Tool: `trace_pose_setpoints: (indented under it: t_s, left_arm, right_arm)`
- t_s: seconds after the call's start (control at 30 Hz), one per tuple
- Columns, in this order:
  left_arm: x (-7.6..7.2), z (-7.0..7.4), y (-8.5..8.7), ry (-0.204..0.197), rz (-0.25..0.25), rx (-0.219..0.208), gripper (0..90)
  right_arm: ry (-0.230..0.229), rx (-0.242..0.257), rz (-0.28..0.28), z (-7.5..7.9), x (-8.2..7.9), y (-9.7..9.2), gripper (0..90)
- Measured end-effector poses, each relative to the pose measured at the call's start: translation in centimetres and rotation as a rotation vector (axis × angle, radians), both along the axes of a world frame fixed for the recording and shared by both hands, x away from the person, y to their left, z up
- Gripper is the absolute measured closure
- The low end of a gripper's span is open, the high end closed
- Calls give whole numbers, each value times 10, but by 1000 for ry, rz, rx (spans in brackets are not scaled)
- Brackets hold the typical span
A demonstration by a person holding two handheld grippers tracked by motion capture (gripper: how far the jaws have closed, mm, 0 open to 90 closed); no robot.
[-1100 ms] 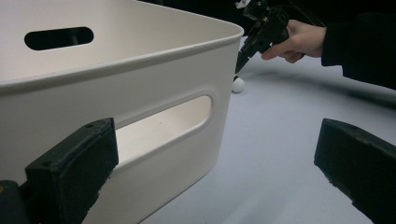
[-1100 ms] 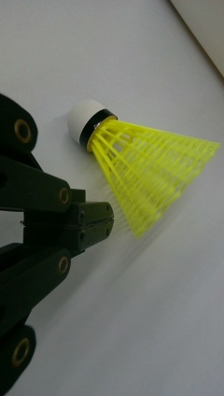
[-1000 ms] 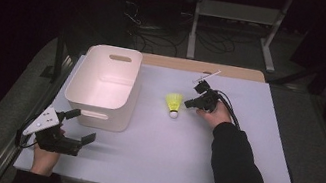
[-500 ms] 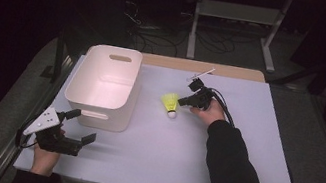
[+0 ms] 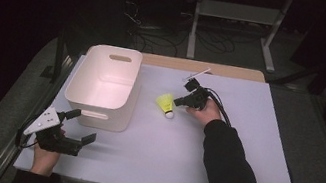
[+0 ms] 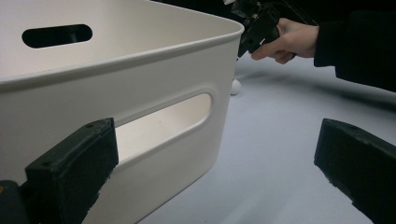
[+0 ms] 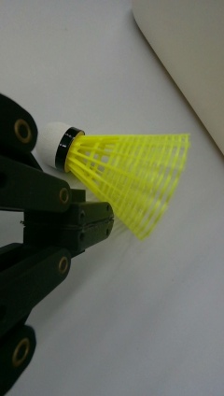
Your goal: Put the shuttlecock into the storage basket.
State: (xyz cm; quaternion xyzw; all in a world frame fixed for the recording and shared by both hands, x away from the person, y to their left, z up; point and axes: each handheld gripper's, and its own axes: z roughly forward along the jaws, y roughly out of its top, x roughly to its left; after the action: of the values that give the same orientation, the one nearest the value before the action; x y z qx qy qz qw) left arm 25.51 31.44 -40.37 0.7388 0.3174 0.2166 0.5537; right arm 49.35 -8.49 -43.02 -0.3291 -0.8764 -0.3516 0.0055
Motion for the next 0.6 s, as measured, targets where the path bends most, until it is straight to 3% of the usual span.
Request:
trace_pose_setpoints:
  t_s: [0.6]
  left_arm:
    - [0, 0, 0, -1, -1, 0, 0]
  right_arm:
    - [0, 3, 20, -1, -3, 6, 885]
